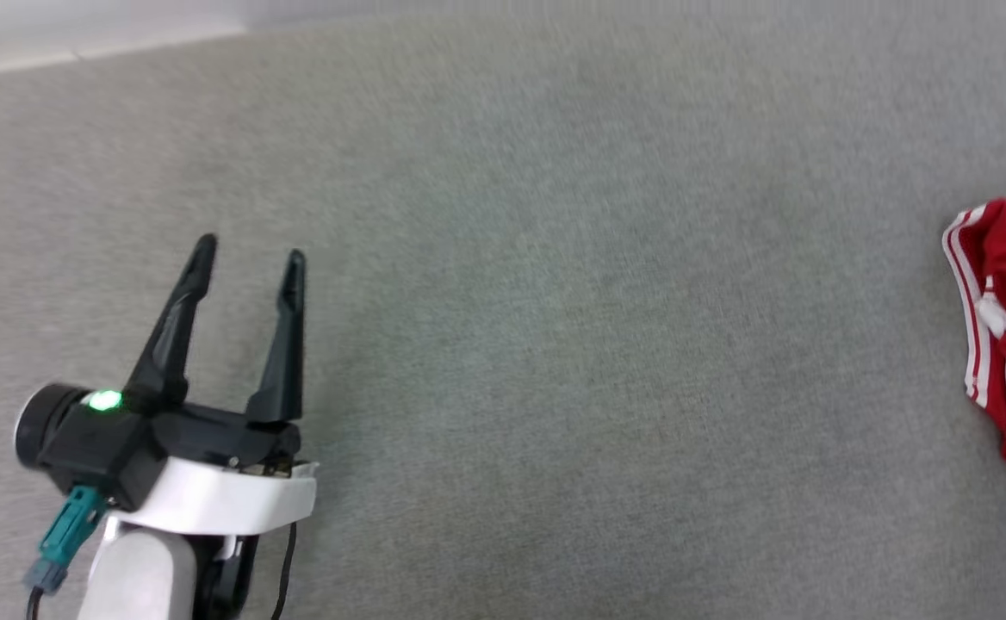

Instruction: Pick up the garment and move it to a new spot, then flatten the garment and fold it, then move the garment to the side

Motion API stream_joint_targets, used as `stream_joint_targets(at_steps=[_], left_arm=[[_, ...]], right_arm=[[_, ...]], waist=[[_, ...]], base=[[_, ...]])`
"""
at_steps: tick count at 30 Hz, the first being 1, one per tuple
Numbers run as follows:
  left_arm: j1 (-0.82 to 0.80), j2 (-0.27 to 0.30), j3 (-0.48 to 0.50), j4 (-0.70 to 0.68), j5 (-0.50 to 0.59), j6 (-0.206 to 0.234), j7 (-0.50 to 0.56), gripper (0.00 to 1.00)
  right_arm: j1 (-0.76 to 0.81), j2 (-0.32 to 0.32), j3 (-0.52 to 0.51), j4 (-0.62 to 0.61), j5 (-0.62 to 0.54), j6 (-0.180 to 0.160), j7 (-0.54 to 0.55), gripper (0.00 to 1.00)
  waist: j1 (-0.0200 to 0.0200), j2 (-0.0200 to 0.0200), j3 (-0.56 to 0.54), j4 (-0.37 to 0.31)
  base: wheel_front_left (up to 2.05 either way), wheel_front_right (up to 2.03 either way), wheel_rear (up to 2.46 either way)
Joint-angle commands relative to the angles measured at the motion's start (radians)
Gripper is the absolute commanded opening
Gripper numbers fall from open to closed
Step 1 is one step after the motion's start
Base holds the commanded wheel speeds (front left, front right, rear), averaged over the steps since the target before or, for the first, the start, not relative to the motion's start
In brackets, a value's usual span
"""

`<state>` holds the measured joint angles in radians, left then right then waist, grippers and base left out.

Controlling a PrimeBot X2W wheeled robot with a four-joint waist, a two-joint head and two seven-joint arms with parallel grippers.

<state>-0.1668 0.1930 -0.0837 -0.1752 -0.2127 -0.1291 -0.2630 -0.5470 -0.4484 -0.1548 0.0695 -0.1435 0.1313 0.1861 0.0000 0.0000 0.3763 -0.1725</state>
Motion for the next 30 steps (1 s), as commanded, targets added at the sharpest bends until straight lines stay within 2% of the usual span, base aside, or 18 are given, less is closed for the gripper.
stream_joint_targets(at_steps=[1, 2, 3, 4, 7, 13, 20, 30], left_arm=[[0.019, -0.012, 0.017, 0.004, 0.008, -0.001, -0.002, 1.00], [0.027, -0.017, 0.033, 0.005, 0.011, -0.001, -0.002, 1.00], [0.044, -0.031, 0.061, 0.004, 0.019, -0.001, -0.002, 1.00], [0.044, -0.031, 0.061, 0.004, 0.019, -0.001, -0.002, 1.00], [0.064, -0.047, 0.091, 0.011, 0.028, -0.001, -0.002, 1.00], [0.101, -0.074, 0.130, 0.035, 0.048, -0.001, -0.002, 1.00], [0.133, -0.095, 0.148, 0.068, 0.044, -0.001, -0.002, 1.00], [0.157, -0.110, 0.161, 0.108, 0.039, -0.001, -0.002, 1.00]], right_arm=[[0.026, 0.037, -0.005, -0.029, 0.018, -0.001, -0.023, 1.00], [0.043, 0.066, -0.004, -0.052, 0.035, -0.001, -0.039, 1.00], [0.073, 0.133, -0.014, -0.098, 0.068, -0.001, -0.072, 1.00], [0.073, 0.133, -0.014, -0.098, 0.068, -0.001, -0.072, 1.00], [0.130, 0.225, -0.011, -0.143, 0.106, -0.001, -0.126, 1.00], [0.254, 0.341, 0.040, -0.155, 0.166, -0.001, -0.239, 1.00], [0.354, 0.391, 0.080, -0.076, 0.250, -0.001, -0.359, 1.00], [0.370, 0.400, 0.120, 0.015, 0.275, -0.001, -0.420, 1.00]], waist=[[0.0000, 0.0000, -0.069, 0.042], [0.0000, 0.0000, -0.083, 0.050], [0.0000, 0.0000, -0.106, 0.065], [0.0000, 0.0000, -0.106, 0.065], [0.0000, 0.0000, -0.136, 0.086], [0.0000, 0.0000, -0.182, 0.116], [0.0000, 0.0000, -0.217, 0.134], [0.0000, 0.0000, -0.234, 0.128]], base=[[0.00, 0.00, 0.00], [0.00, 0.00, 0.00], [0.00, 0.00, 0.00], [0.00, 0.00, 0.00], [0.00, 0.00, 0.00], [0.00, 0.00, 0.00], [0.00, 0.00, 0.00], [0.00, 0.00, 0.00]])
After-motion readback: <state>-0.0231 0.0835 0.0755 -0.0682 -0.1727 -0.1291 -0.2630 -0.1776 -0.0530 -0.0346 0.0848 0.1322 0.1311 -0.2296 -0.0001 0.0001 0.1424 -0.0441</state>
